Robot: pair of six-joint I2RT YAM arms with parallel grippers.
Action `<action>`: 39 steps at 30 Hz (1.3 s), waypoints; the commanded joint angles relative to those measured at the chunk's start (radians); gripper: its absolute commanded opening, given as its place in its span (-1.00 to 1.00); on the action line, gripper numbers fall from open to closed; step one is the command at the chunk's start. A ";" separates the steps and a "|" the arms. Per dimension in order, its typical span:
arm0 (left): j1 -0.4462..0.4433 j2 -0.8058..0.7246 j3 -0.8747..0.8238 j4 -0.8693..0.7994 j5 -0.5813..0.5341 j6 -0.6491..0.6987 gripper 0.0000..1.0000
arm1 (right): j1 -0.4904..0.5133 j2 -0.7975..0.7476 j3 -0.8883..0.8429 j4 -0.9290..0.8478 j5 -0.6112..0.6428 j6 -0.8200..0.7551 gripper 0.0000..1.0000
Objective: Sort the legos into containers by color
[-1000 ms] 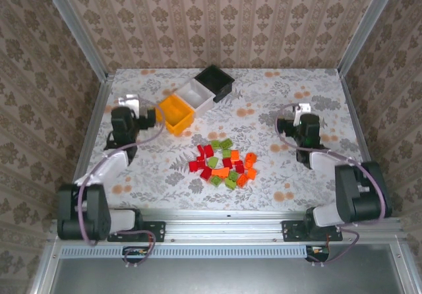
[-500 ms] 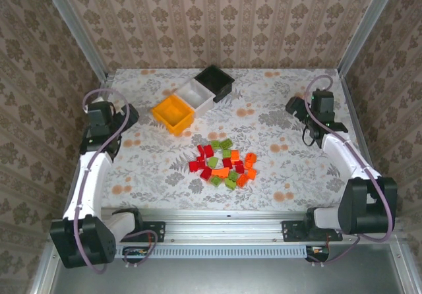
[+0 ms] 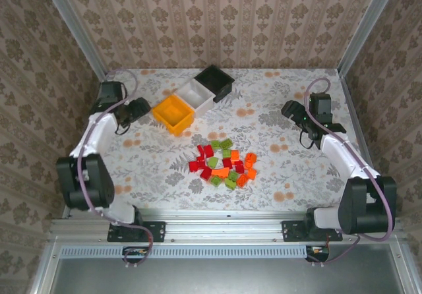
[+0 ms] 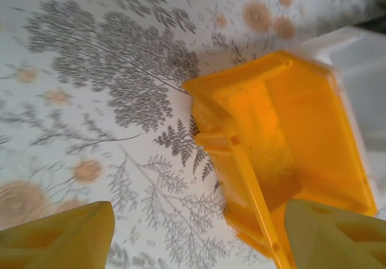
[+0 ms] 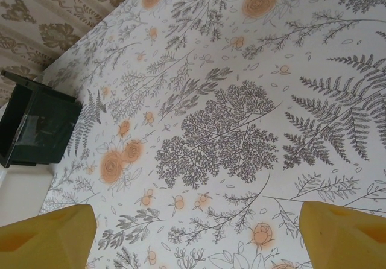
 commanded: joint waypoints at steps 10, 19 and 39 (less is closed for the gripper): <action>-0.049 0.301 0.226 -0.017 -0.036 0.099 0.26 | 0.099 0.088 0.054 -0.023 -0.043 -0.017 0.63; -0.066 0.298 0.138 0.073 -0.011 0.088 -0.07 | 0.237 0.148 0.096 -0.034 -0.018 -0.014 0.55; -0.152 0.048 -0.205 0.308 -0.152 -0.207 -0.32 | 0.682 0.627 0.599 -0.157 0.043 0.201 0.44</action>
